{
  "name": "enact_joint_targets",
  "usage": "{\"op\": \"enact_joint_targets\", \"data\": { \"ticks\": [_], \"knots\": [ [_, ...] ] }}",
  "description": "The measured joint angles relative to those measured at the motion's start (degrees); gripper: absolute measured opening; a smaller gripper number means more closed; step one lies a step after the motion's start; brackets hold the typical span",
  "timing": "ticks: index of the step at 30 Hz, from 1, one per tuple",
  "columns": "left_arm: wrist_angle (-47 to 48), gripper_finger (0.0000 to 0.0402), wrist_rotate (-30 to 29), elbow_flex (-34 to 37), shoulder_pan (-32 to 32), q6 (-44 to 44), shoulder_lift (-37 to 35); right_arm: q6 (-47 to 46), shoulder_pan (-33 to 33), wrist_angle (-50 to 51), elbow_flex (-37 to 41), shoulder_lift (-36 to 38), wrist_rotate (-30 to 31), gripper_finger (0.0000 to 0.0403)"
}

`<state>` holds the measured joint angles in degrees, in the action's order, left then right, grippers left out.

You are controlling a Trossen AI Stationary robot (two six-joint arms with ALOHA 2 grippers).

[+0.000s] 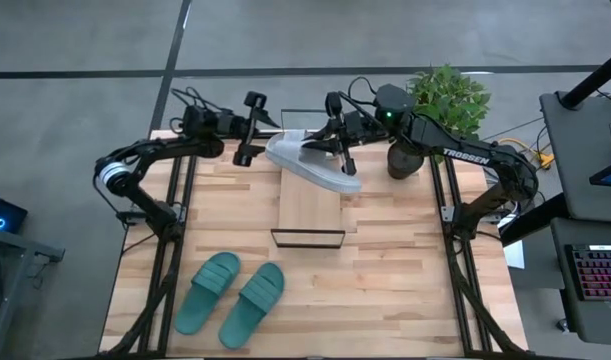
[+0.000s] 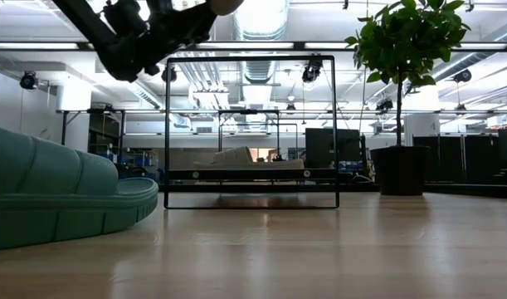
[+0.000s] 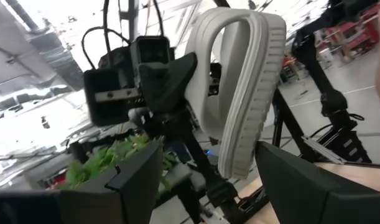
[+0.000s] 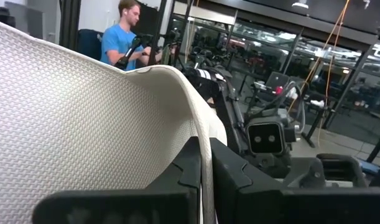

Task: Pick and place slides into the shelf
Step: Put the gray slipper on the shelf

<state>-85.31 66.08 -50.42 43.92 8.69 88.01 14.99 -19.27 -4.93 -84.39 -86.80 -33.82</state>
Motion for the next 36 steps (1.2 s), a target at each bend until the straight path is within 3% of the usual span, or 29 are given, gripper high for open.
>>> {"op": "enact_joint_targets", "data": {
  "ticks": [14,27,31,36],
  "knots": [
    [0.66,0.0241,5.57,-3.07,-3.28,4.38,0.23,0.21,-1.10,0.25,0.13,-0.03,0.85,0.0009],
    [0.89,0.0240,0.81,-4.08,-4.46,2.14,0.32,0.21,-1.11,-0.40,0.20,-0.02,0.42,0.0009],
    [2.32,0.0210,-0.17,-4.08,-4.94,-0.98,0.32,0.24,-1.11,-0.39,0.20,-0.02,0.38,0.0009],
    [5.99,0.0128,0.34,-4.37,-5.42,-5.83,0.34,0.24,-1.16,-0.45,0.20,-0.02,0.32,0.0009]
  ]
}}
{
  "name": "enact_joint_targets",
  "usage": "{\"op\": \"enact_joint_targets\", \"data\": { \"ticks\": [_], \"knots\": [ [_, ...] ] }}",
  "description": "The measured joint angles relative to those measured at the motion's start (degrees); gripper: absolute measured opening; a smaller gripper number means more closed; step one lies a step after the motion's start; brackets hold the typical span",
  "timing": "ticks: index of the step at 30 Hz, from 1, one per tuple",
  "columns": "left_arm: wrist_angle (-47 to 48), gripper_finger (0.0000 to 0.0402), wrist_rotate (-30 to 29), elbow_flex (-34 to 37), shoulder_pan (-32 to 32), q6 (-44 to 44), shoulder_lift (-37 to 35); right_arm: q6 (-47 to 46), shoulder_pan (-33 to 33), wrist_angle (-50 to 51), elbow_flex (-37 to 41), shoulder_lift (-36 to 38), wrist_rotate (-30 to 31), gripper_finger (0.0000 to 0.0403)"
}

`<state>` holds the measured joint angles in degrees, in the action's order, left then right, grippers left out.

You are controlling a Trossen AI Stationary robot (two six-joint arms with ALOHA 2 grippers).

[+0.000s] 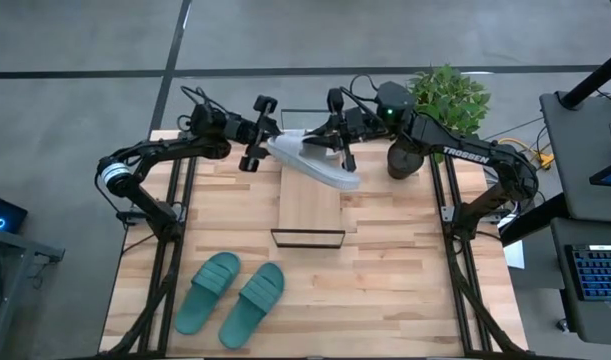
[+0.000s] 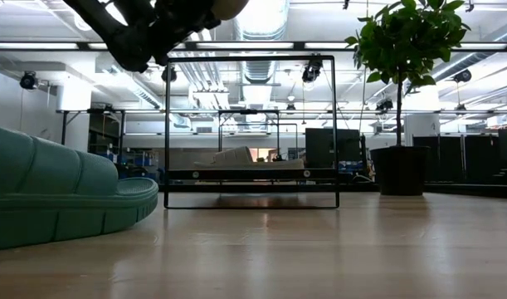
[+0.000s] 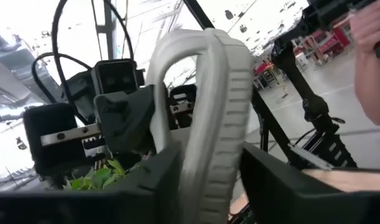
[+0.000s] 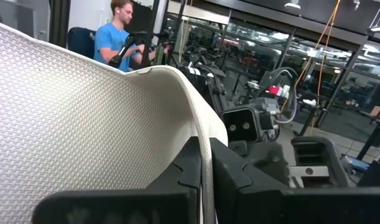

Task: Pick and place slides into the shelf
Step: Put the gray slipper on the shelf

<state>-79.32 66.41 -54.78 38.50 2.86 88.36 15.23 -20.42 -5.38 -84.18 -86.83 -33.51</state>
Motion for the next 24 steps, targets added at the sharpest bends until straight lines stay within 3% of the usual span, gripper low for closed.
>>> {"op": "enact_joint_targets", "data": {
  "ticks": [6,15,24],
  "knots": [
    [0.38,0.0017,1.14,0.00,-0.09,-3.74,0.00,-0.22,0.00,0.19,0.00,0.11,-0.18,0.0009],
    [0.38,0.0013,1.75,-0.02,-0.04,-3.62,0.00,-0.20,0.00,0.45,0.00,0.11,-0.11,0.0019],
    [0.41,0.0012,2.01,-0.02,0.29,-1.67,-0.21,1.71,0.02,1.98,-0.46,0.44,1.63,0.0090]
  ]
}}
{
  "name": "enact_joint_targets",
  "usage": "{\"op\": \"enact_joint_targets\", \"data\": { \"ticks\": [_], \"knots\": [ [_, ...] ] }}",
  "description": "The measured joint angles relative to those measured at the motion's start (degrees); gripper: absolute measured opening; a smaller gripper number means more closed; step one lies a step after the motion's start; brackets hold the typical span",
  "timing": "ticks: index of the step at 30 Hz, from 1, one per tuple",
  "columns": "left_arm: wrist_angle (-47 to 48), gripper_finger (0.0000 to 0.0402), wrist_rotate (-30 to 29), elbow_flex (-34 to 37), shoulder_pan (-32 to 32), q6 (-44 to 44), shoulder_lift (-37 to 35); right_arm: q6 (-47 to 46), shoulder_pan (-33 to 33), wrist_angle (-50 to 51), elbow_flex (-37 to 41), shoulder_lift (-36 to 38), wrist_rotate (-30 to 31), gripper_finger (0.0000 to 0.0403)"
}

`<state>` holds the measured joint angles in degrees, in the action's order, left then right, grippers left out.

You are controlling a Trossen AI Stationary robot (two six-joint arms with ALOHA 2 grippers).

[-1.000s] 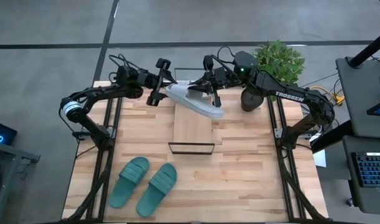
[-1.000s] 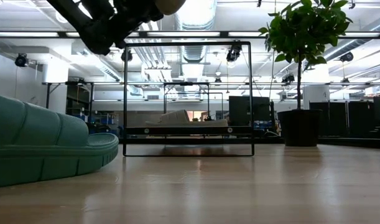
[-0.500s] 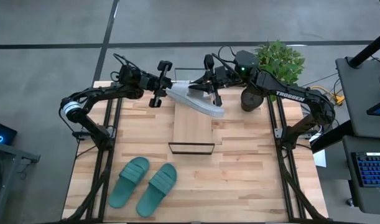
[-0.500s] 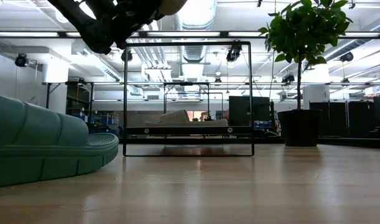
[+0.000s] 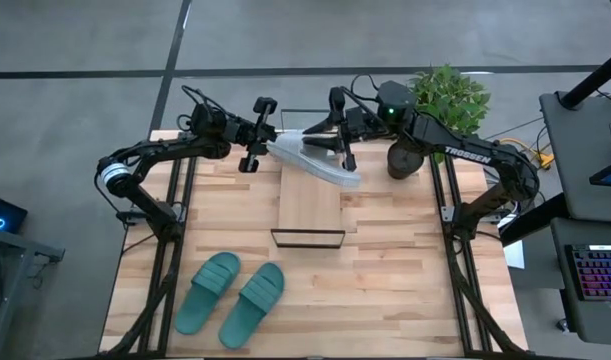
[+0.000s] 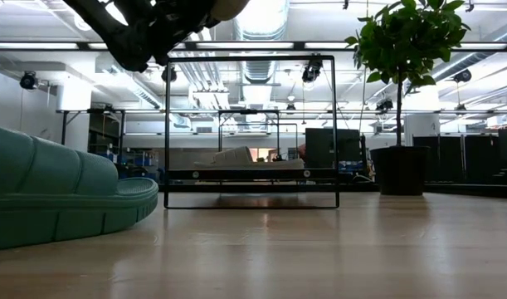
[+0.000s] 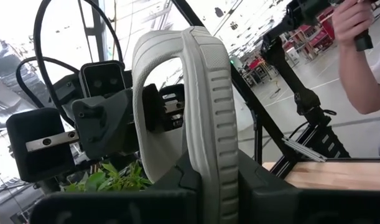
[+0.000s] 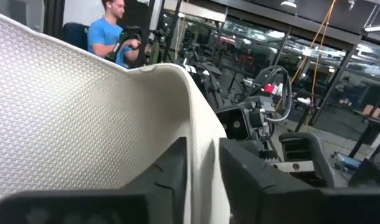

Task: Pick and place slides into the shelf
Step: Put the gray slipper on the shelf

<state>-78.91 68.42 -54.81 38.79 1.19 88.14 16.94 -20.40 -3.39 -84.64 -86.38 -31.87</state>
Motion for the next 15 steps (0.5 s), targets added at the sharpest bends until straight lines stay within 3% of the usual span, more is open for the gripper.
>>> {"op": "enact_joint_targets", "data": {
  "ticks": [10,15],
  "knots": [
    [0.16,0.0012,-0.30,0.07,1.46,2.96,-1.15,3.40,-0.13,7.76,-1.33,3.63,14.20,0.0175],
    [0.70,0.0012,-0.50,0.07,1.94,3.02,-1.97,4.85,-0.25,9.30,-1.33,6.23,17.13,0.0196]
  ]
}}
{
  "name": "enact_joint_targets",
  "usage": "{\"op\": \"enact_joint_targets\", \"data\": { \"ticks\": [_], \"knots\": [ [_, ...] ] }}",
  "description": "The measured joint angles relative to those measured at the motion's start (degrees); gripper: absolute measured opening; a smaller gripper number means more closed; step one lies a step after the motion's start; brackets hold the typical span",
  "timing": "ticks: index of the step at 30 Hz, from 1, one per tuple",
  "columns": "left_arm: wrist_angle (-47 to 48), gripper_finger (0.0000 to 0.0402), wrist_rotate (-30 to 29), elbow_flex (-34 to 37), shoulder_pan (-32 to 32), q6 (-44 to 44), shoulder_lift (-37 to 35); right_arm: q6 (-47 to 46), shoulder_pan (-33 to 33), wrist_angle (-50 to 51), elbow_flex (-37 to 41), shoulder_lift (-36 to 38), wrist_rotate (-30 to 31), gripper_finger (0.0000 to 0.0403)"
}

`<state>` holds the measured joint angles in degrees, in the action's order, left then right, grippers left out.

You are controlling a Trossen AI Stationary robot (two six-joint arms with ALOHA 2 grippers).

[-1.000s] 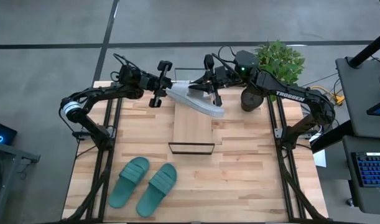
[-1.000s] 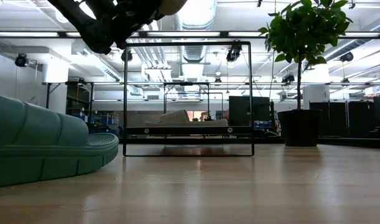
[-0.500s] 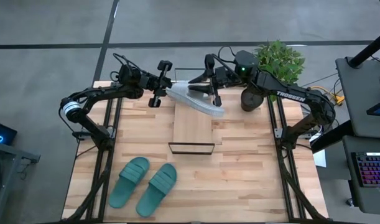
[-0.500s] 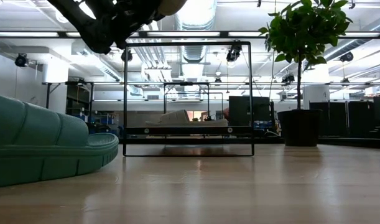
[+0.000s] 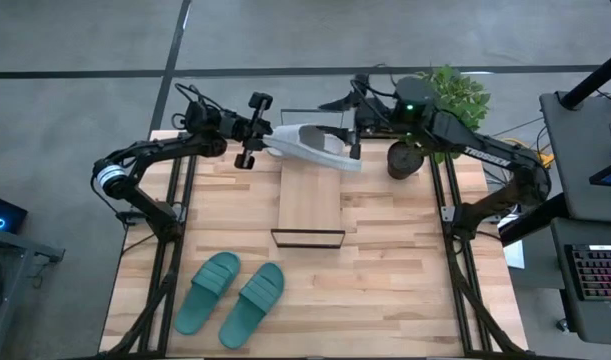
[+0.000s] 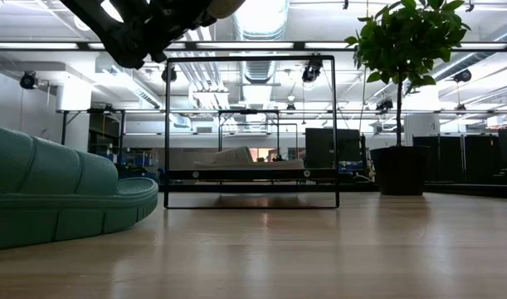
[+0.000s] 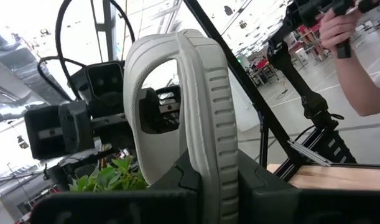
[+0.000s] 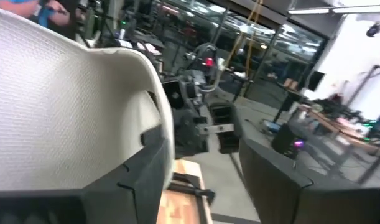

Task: Pick and place slides into the shelf
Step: Put the gray slipper on the shelf

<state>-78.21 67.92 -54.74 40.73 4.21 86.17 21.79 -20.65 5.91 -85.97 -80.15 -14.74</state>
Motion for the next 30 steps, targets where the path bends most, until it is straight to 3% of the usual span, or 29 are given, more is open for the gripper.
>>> {"op": "enact_joint_targets", "data": {
  "ticks": [7,20,30],
  "knots": [
    [0.00,0.0012,0.19,0.39,1.24,2.14,-0.15,2.44,-0.04,3.87,0.00,3.86,10.63,0.0194],
    [0.10,0.0012,0.33,0.76,5.04,7.54,-0.15,2.21,0.01,11.17,0.00,8.96,11.83,0.0186],
    [5.53,0.0012,0.46,0.76,7.39,7.49,-0.20,0.73,-0.02,15.39,0.04,9.39,12.28,0.0180]
  ]
}}
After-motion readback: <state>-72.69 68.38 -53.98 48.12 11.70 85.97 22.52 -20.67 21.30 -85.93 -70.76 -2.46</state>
